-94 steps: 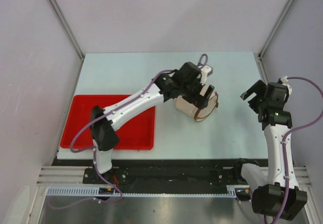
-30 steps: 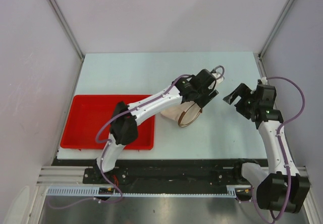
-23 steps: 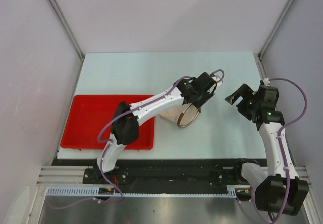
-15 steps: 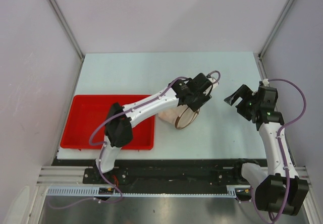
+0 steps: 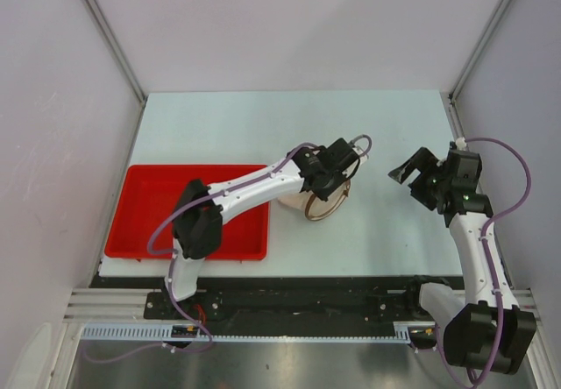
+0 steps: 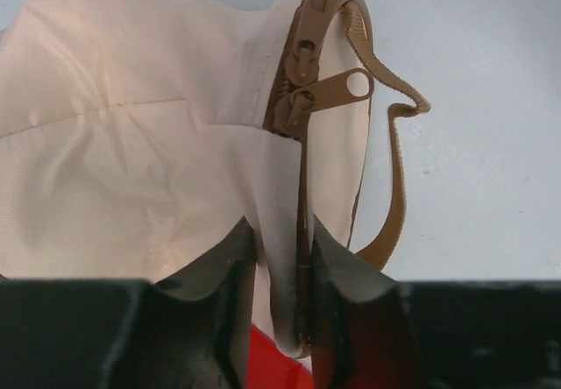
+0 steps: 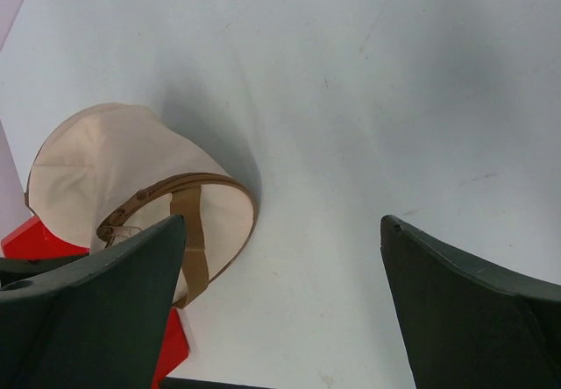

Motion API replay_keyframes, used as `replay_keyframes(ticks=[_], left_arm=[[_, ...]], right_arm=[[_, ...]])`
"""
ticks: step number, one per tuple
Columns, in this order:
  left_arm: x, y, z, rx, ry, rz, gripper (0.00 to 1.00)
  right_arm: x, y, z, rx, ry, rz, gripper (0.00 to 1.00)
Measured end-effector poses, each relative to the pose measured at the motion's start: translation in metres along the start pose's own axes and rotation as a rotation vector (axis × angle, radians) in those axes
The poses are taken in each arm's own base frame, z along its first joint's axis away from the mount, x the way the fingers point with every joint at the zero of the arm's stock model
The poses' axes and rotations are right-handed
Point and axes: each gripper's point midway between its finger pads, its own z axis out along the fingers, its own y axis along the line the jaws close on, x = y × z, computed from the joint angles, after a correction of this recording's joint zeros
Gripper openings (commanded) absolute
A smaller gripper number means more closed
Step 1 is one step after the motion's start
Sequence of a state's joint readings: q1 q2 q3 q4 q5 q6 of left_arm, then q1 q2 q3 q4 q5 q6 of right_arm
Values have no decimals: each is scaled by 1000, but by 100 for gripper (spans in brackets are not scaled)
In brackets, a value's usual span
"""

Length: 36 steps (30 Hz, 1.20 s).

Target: Unzip the laundry bag and remove the bra

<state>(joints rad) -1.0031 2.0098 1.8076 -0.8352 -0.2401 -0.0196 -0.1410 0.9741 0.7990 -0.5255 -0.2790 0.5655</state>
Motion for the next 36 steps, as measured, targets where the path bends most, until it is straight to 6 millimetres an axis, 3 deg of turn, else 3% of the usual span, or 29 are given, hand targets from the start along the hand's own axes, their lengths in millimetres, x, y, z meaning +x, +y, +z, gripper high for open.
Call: replay_keyframes(ticks=[3,10,18,21,26,32,36], left_arm=[[-1,0,-4,6,-18,-4,0],[-13,3,-22,12,-140,-39,0],[-2,15,-81,37,-530,-92,1],[3,5,-78,81,-683,-111,0],[29,-16,-43,119,-722,-98,0],[14,-28,-40,134,-807,-102,0],[6,-29,-44,140,-843,-107,0]], right_arm=[[2,2,0,-5,5,-3,96],[10,18,-1,-81,41,-32,95],[12,71,-20,-325,46,-81,86],[12,94,-32,-426,43,-81,82],[40,128,-43,-538,121,-121,81],[81,145,-44,-574,240,-173,75],[97,146,-36,-552,288,-192,62]])
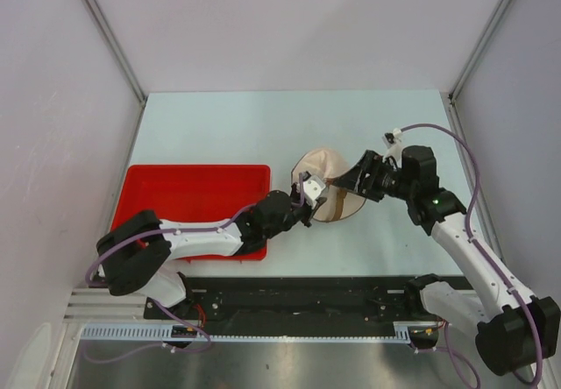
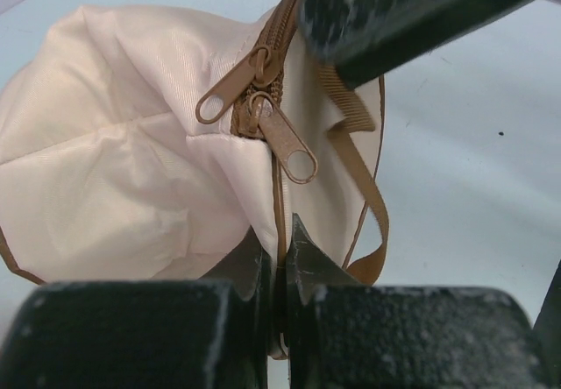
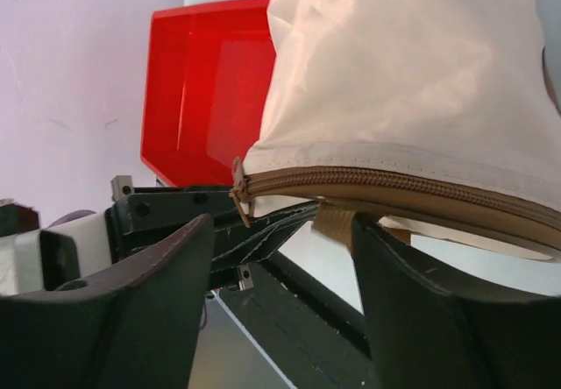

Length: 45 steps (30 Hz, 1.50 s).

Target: Unzip the laundry bag and remove the bra

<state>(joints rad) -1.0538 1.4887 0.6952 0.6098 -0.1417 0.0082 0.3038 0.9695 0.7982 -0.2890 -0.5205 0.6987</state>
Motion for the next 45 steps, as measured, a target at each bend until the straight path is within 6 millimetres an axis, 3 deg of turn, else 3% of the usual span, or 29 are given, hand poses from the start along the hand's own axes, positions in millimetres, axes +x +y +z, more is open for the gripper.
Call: replay_keyframes(ticks=[6,10,12,14,19,23,27,32,38,45], left_arm=[[1,-3,0,21,5,18,0],[8,-3,-1,25,33,43,0],[12,-2,-2,27,47,60,0],[15,-2,-2,30,56,76,0],[20,-5,-2,54,70,117,0],[28,-11,-3,104,96,163,0],[34,-14,-5,149,125,194,0],[38,-13,-6,187,148,201,0],[38,-13,-4,211,164,197,1],[39,-15,0,228,178,199,1]], right_arm=[[11,-7,11,57,46,-25,40],[0,10,8,56,18,-82,40],[-7,19,4,46,-4,-107,48],[-14,25,-1,44,-30,-126,50],[-19,24,-3,70,-58,-172,50],[-14,10,15,110,1,-224,50],[4,-9,30,147,108,-262,50],[25,-12,26,145,194,-330,48],[32,-11,14,142,220,-391,47],[34,-16,11,167,224,-427,33]])
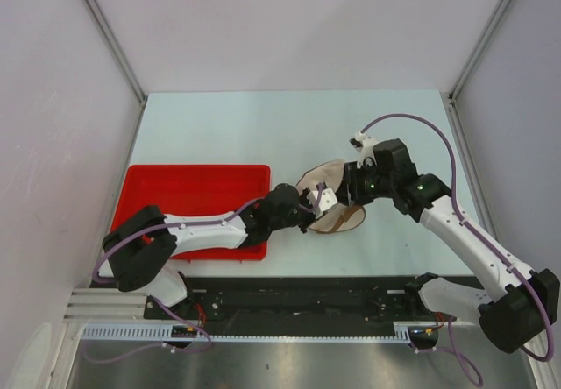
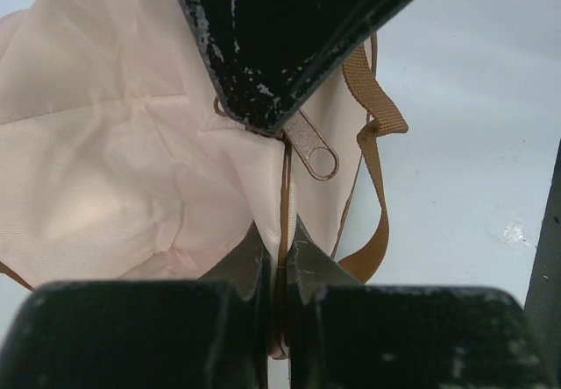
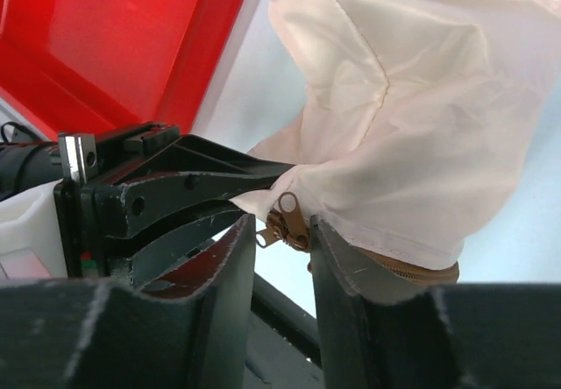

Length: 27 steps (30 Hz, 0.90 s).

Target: Unzip the laundry bag and remove the bra

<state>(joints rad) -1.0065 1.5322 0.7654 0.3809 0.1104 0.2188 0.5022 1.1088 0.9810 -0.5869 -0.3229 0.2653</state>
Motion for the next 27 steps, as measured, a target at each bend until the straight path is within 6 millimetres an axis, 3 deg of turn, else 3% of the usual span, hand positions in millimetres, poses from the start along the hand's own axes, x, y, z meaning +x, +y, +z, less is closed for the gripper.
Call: replay_keyframes(ticks=[4,6,11,14,17,18,20,27], left_arm=[[-1,0,2,3,6,-1,0],[0,1,2,2,8,-2,0],[1,0,1,4,16,-3,1],[3,0,1,6,23,-3,0],[3,0,1,6,28,-5,1],[3,0,1,6,30,-5,1],[3,0,1,7,31,-8,0],[2,0,1,4,30,-13,1]], right_arm=[[-1,-3,0,21,-6,0,30],[-1,-4,1,27,-9,1,39],[1,-4,5,38,1,3,41],[3,-6,10,62,10,-8,37],[3,-8,14,92,3,-24,25],[2,-8,15,105,-2,-24,11],[1,-11,16,125,-11,-22,0],[-5,-22,12,212,-54,17,0]])
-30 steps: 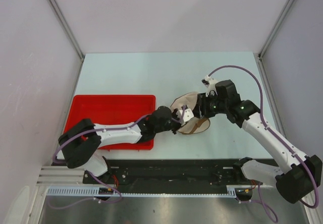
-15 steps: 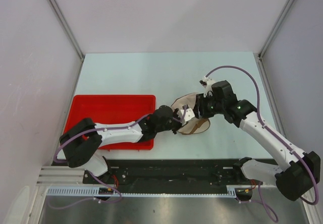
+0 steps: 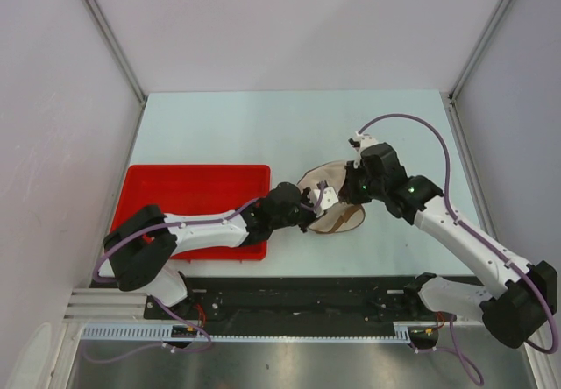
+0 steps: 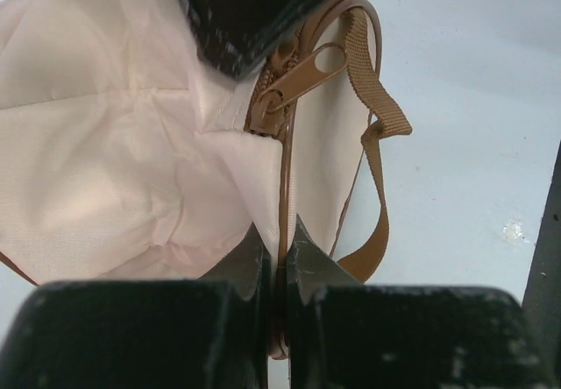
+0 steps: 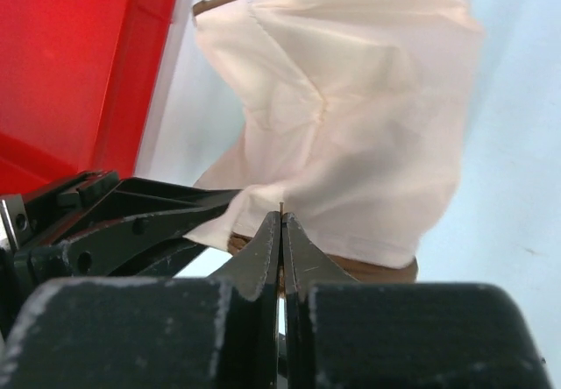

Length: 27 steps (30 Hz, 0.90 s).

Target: Unzip the laundry bag and remove the bra

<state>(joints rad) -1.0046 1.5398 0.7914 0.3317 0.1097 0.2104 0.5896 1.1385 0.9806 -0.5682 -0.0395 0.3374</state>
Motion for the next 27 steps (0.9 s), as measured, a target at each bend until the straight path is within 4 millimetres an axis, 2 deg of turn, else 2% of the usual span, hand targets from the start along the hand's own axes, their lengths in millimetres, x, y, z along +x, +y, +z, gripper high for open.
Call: replay_keyframes(ticks=[10,19,24,27], left_arm=[[-17,3,2,-8,-55,6,0],[-17,3,1,-8,-56,-5,0],[-30,1,-5,-2,-105,-41,1],[-33,0,-10,8,-139,-77,0]], right_arm=[[-10,-21,-30,94,-133,99,0],[1,-59,-32,201,-166,268,0],[10,-88,-35,230,-192,399,0],[14,-93,-33,198,-184,457,0]])
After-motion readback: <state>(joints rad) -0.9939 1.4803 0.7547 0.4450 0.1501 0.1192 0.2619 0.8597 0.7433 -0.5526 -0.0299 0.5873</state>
